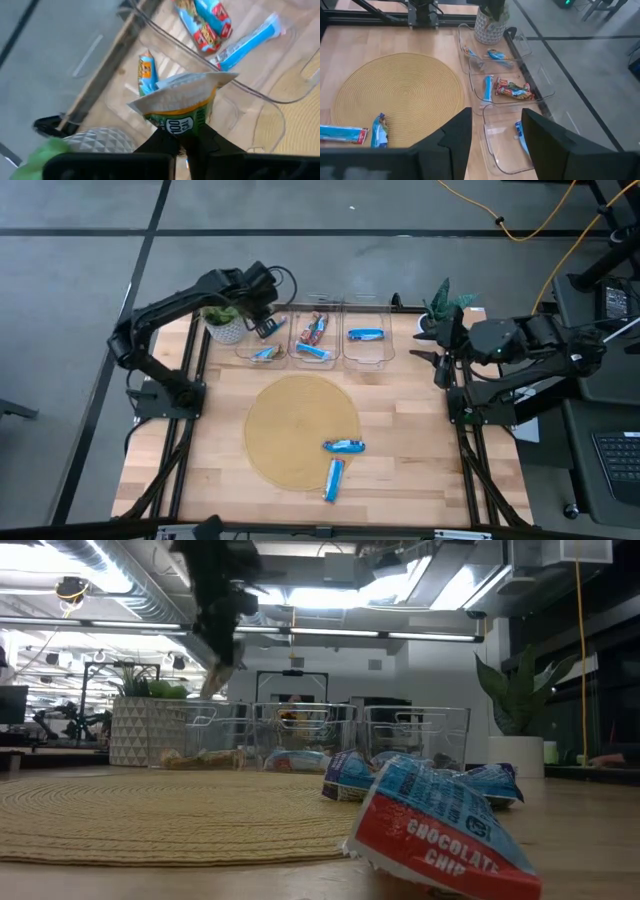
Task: Pick and place Granola Bars by type
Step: Put the yellow granola bar into the left transparent bin, then put the blue granola bar into the right transparent bin
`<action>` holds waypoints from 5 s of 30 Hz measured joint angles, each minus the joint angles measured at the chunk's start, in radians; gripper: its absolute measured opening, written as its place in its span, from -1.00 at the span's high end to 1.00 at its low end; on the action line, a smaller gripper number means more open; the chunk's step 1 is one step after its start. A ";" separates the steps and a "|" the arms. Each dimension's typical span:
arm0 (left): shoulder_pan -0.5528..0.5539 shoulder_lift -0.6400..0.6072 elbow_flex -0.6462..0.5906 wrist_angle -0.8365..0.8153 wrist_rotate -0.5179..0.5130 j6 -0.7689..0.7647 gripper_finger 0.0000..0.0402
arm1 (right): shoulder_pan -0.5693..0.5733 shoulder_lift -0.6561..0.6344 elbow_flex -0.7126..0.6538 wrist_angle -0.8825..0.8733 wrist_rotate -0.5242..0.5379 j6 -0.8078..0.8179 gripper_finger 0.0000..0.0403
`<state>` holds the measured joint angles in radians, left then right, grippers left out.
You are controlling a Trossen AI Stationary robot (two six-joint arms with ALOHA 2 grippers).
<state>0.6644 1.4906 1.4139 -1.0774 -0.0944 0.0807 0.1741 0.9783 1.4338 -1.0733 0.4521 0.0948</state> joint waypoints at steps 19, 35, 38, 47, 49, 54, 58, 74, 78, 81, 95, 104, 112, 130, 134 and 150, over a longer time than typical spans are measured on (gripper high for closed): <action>0.012 0.301 0.000 0.001 0.020 0.043 0.95 | 0.000 -0.075 -0.218 0.135 -0.003 0.012 0.14; 0.012 0.367 0.000 0.002 0.034 0.038 0.90 | 0.000 -0.176 -0.455 0.378 -0.062 0.082 0.14; 0.013 0.367 0.000 0.002 0.015 0.017 0.83 | 0.000 -0.176 -0.455 0.379 -0.062 0.062 0.14; 0.012 0.367 0.001 0.001 0.008 0.031 0.55 | 0.000 -0.176 -0.455 0.378 -0.063 0.061 0.14; 0.011 0.361 0.001 -0.006 0.008 0.043 0.47 | 0.000 -0.176 -0.455 0.378 -0.063 0.061 0.14; 0.002 0.302 0.001 -0.008 0.006 0.039 0.34 | 0.000 -0.174 -0.455 0.377 -0.064 0.061 0.14; -0.014 0.219 0.002 -0.008 0.007 0.014 0.31 | 0.000 -0.170 -0.455 0.375 -0.064 0.050 0.14; -0.223 -0.273 0.003 0.066 -0.026 -0.251 0.39 | 0.000 -0.077 -0.455 0.419 -0.211 -0.119 0.14; -0.307 -0.389 0.003 0.105 -0.132 -0.339 0.39 | 0.000 -0.010 -0.455 0.420 -0.291 -0.157 0.14; -0.378 -0.446 0.003 0.109 -0.207 -0.380 0.39 | 0.000 0.040 -0.455 0.425 -0.350 -0.154 0.09; -0.593 -0.517 0.003 0.034 -0.335 -0.436 0.42 | 0.061 0.333 -0.455 0.461 -0.552 0.064 -0.74; -0.659 -0.517 0.003 0.022 -0.335 -0.437 0.47 | 0.171 0.547 -0.455 0.600 -0.429 0.194 -0.70; -0.696 -0.517 0.003 0.022 -0.335 -0.437 0.48 | 0.204 0.682 -0.455 0.737 -0.427 0.268 -0.64; -0.744 -0.517 0.002 0.022 -0.334 -0.438 0.51 | 0.206 0.827 -0.454 0.792 -0.342 0.293 -0.61; -0.743 -0.517 0.002 0.022 -0.334 -0.458 0.51 | 0.206 0.827 -0.454 0.793 -0.300 0.287 -0.46; -0.743 -0.517 0.002 0.023 -0.335 -0.463 0.53 | 0.205 0.826 -0.453 0.794 -0.325 0.299 0.87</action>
<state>-0.0788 0.9737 1.4162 -1.0546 -0.4290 -0.3822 0.3792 1.8046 0.9806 -0.2789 0.1271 0.3942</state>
